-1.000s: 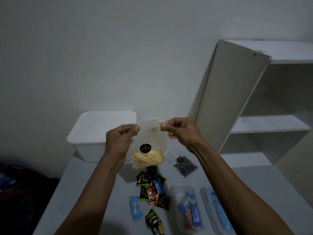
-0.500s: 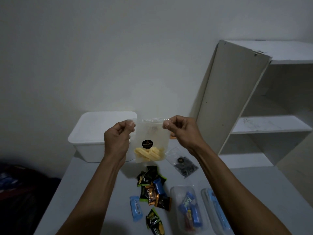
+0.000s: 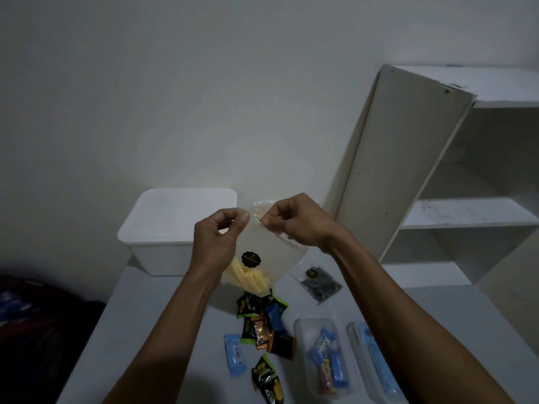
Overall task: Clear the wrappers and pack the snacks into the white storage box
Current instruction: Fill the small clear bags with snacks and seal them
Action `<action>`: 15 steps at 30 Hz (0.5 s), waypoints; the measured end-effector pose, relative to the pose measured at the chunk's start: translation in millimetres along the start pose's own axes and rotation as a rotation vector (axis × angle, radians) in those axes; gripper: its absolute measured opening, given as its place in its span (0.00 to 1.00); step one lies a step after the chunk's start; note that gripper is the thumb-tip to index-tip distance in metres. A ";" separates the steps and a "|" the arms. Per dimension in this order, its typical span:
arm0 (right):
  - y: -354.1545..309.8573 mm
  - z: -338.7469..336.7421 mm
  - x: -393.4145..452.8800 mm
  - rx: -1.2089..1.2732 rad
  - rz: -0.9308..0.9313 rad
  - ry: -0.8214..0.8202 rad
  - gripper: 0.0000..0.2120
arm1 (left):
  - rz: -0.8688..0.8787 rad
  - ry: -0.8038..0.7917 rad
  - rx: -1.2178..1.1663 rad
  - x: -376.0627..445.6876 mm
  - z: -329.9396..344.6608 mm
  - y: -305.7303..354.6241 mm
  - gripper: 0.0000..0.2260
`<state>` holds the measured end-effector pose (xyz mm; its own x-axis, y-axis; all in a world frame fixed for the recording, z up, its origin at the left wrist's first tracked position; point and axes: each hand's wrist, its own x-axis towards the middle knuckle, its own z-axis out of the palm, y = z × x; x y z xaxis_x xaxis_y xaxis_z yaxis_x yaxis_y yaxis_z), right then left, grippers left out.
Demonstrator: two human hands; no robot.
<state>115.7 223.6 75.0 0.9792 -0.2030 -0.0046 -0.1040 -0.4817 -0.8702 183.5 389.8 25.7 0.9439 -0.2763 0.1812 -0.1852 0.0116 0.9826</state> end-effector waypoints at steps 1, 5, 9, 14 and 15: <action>2.9 4.1 0.8 0.013 -0.002 0.032 0.06 | -0.008 0.084 0.014 -0.9 1.4 -0.8 0.05; 12.6 22.7 4.8 0.007 -0.005 0.139 0.08 | -0.087 0.225 0.122 -5.4 7.4 -4.4 0.16; 11.9 34.8 5.1 -0.013 -0.018 0.152 0.09 | -0.169 0.206 0.083 -9.3 12.3 -1.4 0.11; 12.5 39.8 7.1 0.056 0.022 0.144 0.13 | -0.194 0.188 0.021 -5.2 8.6 0.6 0.10; 13.3 40.1 7.3 0.073 0.027 0.147 0.14 | -0.194 0.189 0.013 -4.2 8.5 2.0 0.10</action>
<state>128.5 249.9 43.6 0.9396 -0.3399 0.0390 -0.1115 -0.4120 -0.9044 176.8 382.8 26.6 0.9961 -0.0877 -0.0053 0.0021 -0.0364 0.9993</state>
